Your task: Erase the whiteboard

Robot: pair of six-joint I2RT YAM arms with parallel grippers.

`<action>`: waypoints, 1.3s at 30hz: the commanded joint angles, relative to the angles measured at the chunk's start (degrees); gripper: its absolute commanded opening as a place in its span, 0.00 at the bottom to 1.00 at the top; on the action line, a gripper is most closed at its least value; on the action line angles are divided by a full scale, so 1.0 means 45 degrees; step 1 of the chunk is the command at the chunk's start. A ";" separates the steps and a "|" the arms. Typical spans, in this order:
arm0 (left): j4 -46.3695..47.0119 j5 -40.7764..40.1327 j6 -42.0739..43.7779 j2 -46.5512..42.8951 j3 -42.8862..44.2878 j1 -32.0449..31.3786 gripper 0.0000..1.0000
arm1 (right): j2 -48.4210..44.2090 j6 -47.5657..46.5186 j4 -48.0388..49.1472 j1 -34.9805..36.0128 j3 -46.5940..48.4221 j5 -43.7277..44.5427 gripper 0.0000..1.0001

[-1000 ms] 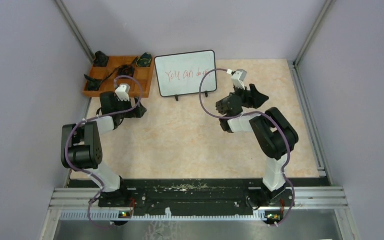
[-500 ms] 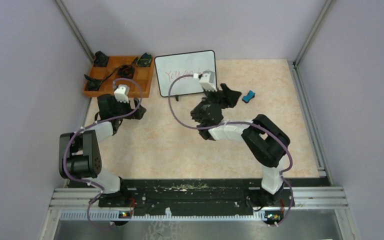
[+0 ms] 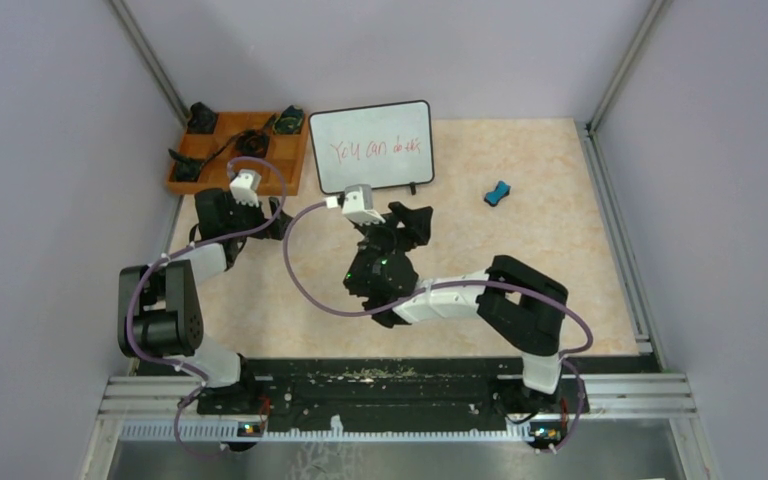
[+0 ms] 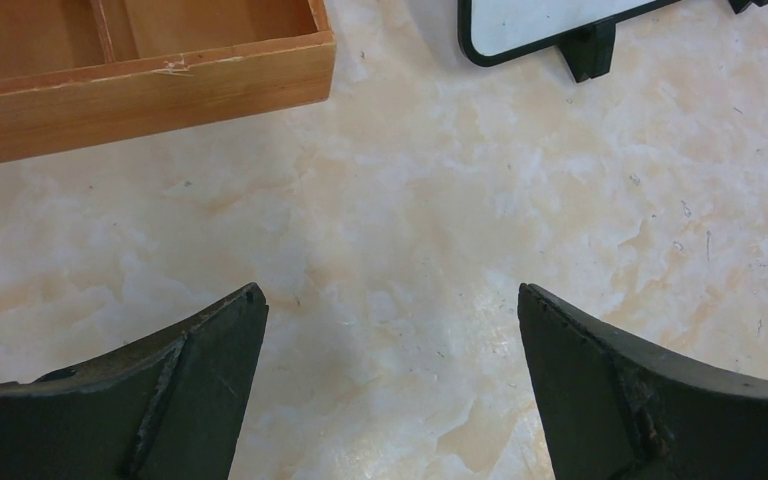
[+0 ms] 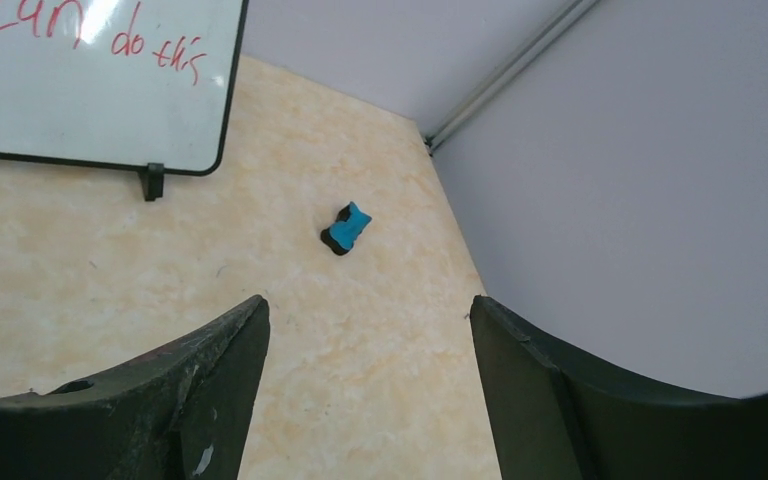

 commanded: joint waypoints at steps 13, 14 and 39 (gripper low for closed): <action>0.0095 0.0652 0.0419 0.0165 0.0211 -0.0021 1.00 | -0.3072 -0.2544 0.2324 0.0655 0.0435 0.2232 0.80; 0.0110 0.0656 0.0455 0.0185 0.0221 -0.0030 1.00 | -0.3098 -0.2665 0.2363 0.0696 0.0650 0.2226 0.80; -0.0354 0.1830 0.0599 0.0445 0.0606 -0.0033 1.00 | -0.0161 -0.9484 0.2347 0.0602 0.9405 0.2201 0.85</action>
